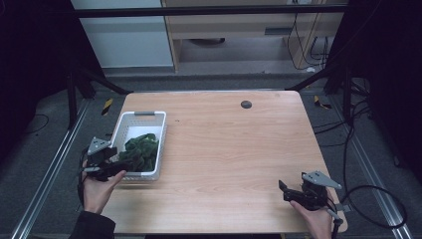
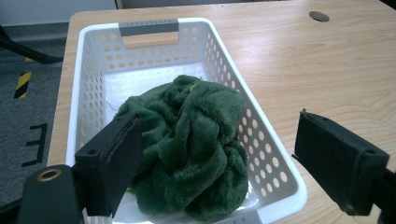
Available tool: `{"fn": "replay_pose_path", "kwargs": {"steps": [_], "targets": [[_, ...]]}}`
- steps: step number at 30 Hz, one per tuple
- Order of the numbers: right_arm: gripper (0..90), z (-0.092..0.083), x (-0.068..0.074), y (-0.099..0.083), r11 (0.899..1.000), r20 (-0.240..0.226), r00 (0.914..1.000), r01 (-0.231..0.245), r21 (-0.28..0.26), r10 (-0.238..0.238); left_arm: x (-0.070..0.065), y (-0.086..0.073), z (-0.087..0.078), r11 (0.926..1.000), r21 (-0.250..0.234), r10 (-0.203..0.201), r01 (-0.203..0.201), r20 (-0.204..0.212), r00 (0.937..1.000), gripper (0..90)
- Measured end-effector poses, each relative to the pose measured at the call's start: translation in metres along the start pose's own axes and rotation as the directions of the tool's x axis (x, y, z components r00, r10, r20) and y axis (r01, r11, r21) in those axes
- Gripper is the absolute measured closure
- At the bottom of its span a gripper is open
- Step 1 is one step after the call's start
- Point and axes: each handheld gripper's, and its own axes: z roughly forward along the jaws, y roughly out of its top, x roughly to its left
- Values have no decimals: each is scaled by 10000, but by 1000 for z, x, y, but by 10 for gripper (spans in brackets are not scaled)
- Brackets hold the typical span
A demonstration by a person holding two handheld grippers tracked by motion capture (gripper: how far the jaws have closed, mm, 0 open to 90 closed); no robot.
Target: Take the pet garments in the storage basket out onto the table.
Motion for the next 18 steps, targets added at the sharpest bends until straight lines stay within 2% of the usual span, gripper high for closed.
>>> {"fn": "replay_pose_path", "kwargs": {"steps": [13,18], "targets": [[108,0,0,0,10000,-33,10000,11,90,-11,2,13,15,9978,618,259,-256,-52,9996,145],[106,0,1,0,9999,-76,10000,-40,146,42,1,17,20,9947,937,423,-419,-23,9991,143]]}}
